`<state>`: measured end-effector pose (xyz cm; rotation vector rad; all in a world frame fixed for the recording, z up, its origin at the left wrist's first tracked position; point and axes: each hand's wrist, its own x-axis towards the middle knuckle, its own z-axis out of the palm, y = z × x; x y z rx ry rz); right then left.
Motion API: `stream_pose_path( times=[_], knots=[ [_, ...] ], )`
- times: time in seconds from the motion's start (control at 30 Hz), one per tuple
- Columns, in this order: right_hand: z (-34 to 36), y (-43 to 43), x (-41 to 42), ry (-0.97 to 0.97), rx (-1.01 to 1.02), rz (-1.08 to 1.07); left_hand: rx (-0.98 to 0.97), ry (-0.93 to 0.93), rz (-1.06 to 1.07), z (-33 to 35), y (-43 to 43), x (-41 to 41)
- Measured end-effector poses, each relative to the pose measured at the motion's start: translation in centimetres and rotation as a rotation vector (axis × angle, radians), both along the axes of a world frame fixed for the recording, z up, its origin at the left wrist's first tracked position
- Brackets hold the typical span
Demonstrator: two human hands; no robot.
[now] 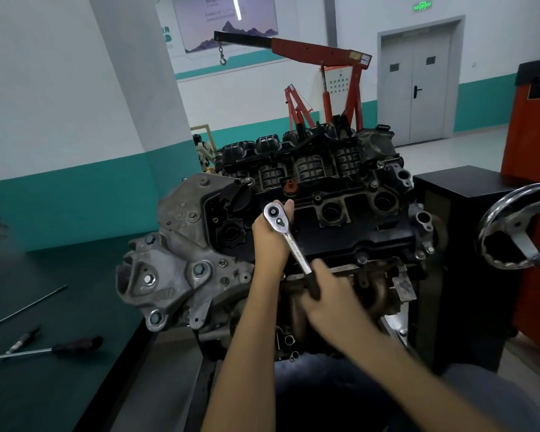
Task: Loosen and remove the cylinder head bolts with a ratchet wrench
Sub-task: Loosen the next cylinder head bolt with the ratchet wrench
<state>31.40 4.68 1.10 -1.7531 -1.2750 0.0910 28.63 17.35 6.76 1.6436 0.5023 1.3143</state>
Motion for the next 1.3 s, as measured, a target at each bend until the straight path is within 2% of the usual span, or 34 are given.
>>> stream_pose_path(
  times=[0.1,0.17,0.27,0.37,0.43,0.53,0.6,0.7,0.77,0.87,0.93,1.0,1.13,1.23,1.3],
  knots=[
    [-1.2,1.9,-3.3,0.164,0.075,0.036,0.004,0.071,0.029,0.0,0.4,-0.3],
    [-0.6,1.4,-2.2,0.127,0.052,0.041,0.035,0.105,0.002,-0.1,0.7,-1.0],
    [1.6,-0.6,2.6,-0.098,-0.079,0.089,0.154,0.107,-0.088,0.1,0.6,-1.7],
    [5.6,-1.8,8.0,-0.343,-0.245,0.117,0.265,0.2,-0.162,1.1,0.8,-1.6],
    [8.3,-1.6,10.3,-0.535,-0.33,0.106,0.267,0.241,-0.195,1.3,1.1,-1.5],
    [9.4,-1.1,11.1,-0.681,-0.334,0.041,0.172,0.145,-0.197,0.4,1.3,-1.3],
    [7.3,-1.5,10.0,-0.604,-0.254,-0.003,0.146,0.087,-0.177,-0.2,1.3,-0.9],
    [2.0,-1.8,4.6,-0.174,-0.091,0.013,0.144,0.065,-0.158,-0.3,1.0,-0.3],
    [-0.4,-0.4,0.4,0.047,0.018,-0.028,0.14,0.047,-0.138,-0.1,0.9,-0.2],
    [-1.7,2.0,-3.3,0.229,0.098,-0.046,0.13,0.049,-0.121,0.1,0.9,-0.2],
    [-1.6,2.0,-3.3,0.265,0.088,-0.016,0.135,0.058,-0.104,0.1,0.9,-0.2],
    [-0.7,0.8,-1.4,0.163,0.034,0.036,0.143,0.089,-0.131,0.1,1.2,-0.5],
    [4.2,-2.1,6.3,-0.222,-0.154,0.111,0.23,0.201,-0.159,0.9,1.6,-0.8],
    [8.8,-1.9,10.2,-0.624,-0.344,0.043,0.262,0.226,-0.159,1.4,1.6,-1.1],
    [10.0,-1.3,10.6,-0.832,-0.363,-0.027,0.201,0.168,-0.161,1.0,1.5,-1.2]
  ],
)
